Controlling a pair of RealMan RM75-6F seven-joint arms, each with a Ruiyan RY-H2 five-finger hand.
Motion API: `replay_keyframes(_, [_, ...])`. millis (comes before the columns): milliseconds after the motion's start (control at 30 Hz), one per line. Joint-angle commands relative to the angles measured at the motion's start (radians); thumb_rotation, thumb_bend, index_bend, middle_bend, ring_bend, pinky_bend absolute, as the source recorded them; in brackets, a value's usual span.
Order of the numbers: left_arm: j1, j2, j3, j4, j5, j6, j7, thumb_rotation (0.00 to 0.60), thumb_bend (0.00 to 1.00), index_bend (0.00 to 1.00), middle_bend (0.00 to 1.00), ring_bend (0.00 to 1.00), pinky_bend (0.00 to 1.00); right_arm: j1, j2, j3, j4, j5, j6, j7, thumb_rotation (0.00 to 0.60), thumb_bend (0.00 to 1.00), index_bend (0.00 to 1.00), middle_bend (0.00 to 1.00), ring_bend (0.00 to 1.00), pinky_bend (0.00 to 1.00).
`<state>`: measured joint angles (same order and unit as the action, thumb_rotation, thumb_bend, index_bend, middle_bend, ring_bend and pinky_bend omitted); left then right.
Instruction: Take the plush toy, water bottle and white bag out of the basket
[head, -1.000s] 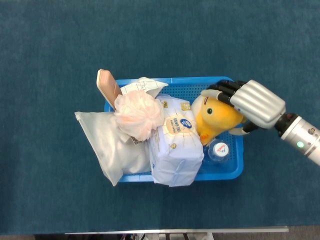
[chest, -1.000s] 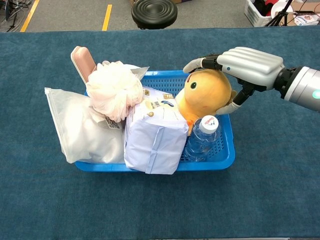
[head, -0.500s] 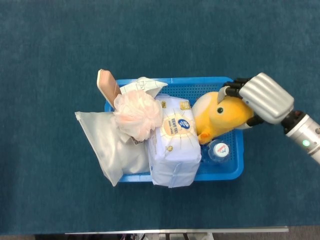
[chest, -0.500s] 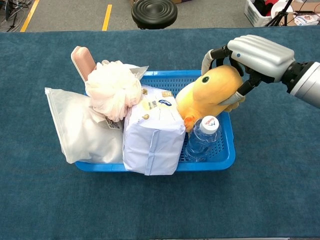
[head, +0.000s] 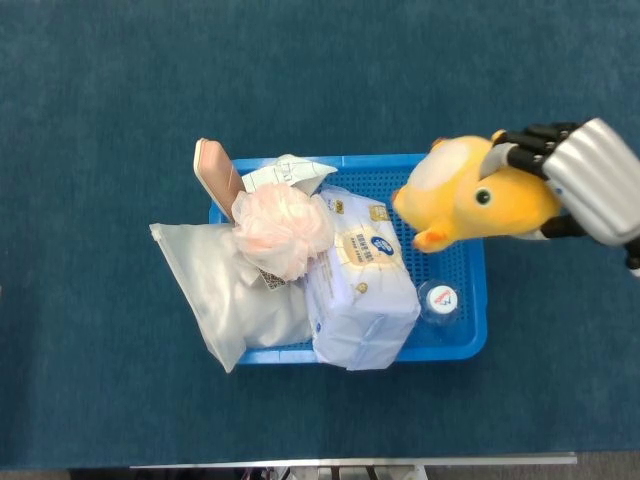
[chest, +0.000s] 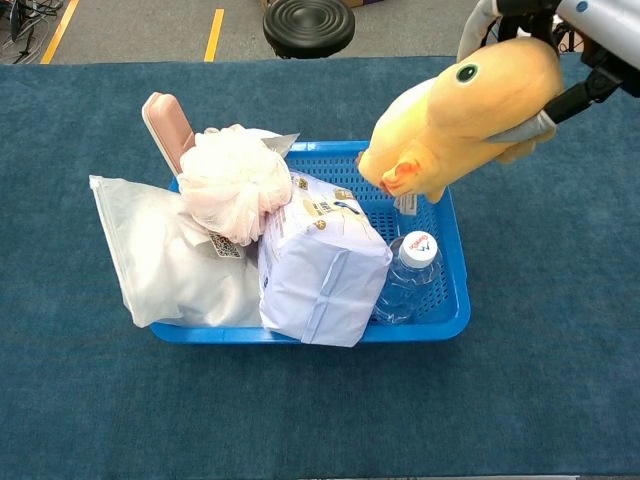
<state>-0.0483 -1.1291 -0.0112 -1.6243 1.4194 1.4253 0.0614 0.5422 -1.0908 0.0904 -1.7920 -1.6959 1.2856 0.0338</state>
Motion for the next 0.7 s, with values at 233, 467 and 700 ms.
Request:
replay_keyframes(233, [-0.004,-0.001,0.0,-0.01,-0.003,-0.006,0.015,0.6,0.28,0.44,0.42,0.33,0.5,-0.15,0.143,-0.012,-0.13,0.025,0.145,-0.205,0.6,0.0,0.61,0.6,0.57,0.71])
replay_keyframes(467, [-0.006,-0.005,0.001,-0.02,-0.005,-0.009,0.031,0.6,0.28,0.44,0.42,0.33,0.5,-0.244,0.191,-0.073,-0.155,0.109,0.133,-0.288,0.6,0.0,0.61,0.57,0.54,0.71])
replay_keyframes(700, [-0.008,-0.004,0.001,-0.029,-0.01,-0.013,0.045,0.6,0.28,0.44,0.42,0.33,0.5,-0.267,0.233,-0.117,-0.199,0.288,0.001,-0.399,0.6,0.0,0.45,0.38,0.3,0.51])
